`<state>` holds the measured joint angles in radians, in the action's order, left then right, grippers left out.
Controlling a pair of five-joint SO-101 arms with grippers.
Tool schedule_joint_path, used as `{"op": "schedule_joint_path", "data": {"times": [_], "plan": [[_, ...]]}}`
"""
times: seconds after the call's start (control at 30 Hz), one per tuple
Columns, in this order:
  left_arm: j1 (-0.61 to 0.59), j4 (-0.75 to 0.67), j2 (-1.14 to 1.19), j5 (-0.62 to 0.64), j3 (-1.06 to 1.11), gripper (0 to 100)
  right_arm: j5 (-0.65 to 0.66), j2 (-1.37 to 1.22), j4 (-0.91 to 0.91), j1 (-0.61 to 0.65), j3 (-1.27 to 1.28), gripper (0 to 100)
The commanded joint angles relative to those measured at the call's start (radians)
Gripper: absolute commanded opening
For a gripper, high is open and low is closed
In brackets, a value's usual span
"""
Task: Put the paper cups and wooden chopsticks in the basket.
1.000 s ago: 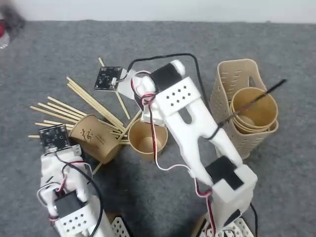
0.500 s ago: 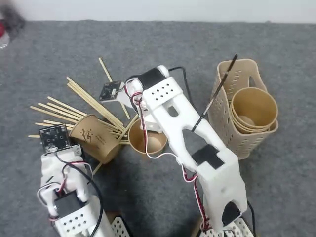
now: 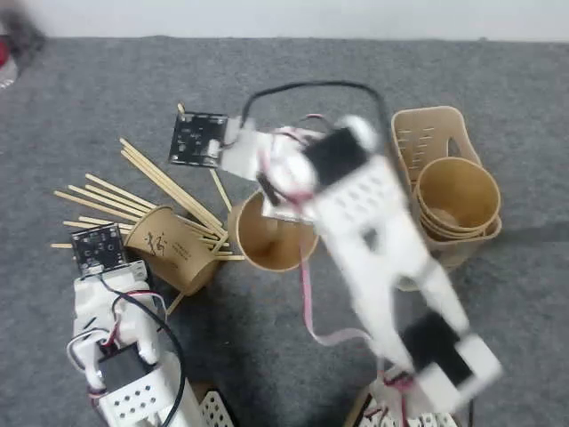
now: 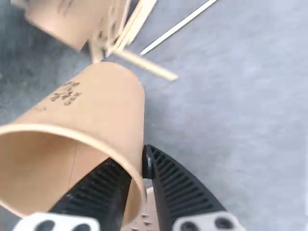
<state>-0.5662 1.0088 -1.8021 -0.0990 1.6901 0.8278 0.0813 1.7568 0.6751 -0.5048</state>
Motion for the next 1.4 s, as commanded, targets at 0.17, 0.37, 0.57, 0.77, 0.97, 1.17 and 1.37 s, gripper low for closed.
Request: {"op": "schedule_joint_path", "data": {"times": [0.17, 0.37, 0.57, 0.77, 0.97, 1.17, 1.37], "plan": [[0.005, 0.006, -0.014, -0.008, -0.007, 12, -0.083, 0.519, 0.036, -0.292, -0.009, 0.6], [0.005, 0.006, -0.014, -0.009, -0.007, 12, -0.078, 0.624, 0.038, -0.751, -0.005, 0.6], [0.005, 0.006, -0.012, -0.009, -0.007, 12, -0.044, 0.631, 0.041, -0.871, 0.086, 0.6], [0.003, 0.006, -0.012, -0.009, -0.007, 12, 0.002, 0.624, 0.039, -0.934, 0.25, 0.6], [0.003, 0.006, -0.012, -0.009, -0.007, 12, -0.002, 0.639, 0.041, -0.908, 0.287, 0.6], [0.003, 0.006, -0.012, -0.009, -0.007, 12, -0.002, 0.644, 0.033, -0.92, 0.308, 0.6], [0.003, 0.006, -0.012, -0.009, -0.007, 12, -0.028, 0.642, -0.09, -0.901, 0.385, 12.1]]}}
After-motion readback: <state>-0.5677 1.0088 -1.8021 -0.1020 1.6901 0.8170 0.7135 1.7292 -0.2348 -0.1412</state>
